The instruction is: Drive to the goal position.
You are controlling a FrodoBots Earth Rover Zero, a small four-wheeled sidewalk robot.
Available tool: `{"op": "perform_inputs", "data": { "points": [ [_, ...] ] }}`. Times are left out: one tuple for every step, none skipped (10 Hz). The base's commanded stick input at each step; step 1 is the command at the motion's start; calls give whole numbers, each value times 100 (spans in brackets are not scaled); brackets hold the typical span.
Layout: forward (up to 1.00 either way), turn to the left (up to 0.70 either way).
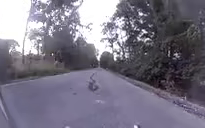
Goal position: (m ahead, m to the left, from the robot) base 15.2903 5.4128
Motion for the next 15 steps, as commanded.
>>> {"op": "perform_inputs", "data": {
  "points": [
    [70, 0],
    [70, 0],
    [70, 0],
    [70, 0],
    [70, 0],
    [70, 0],
    [70, 0],
    [70, 0],
    [70, 0],
    [70, 0],
    [70, 0],
    [70, 0],
    [70, 0],
    [70, 0],
    [70, 0]
  ]
}}
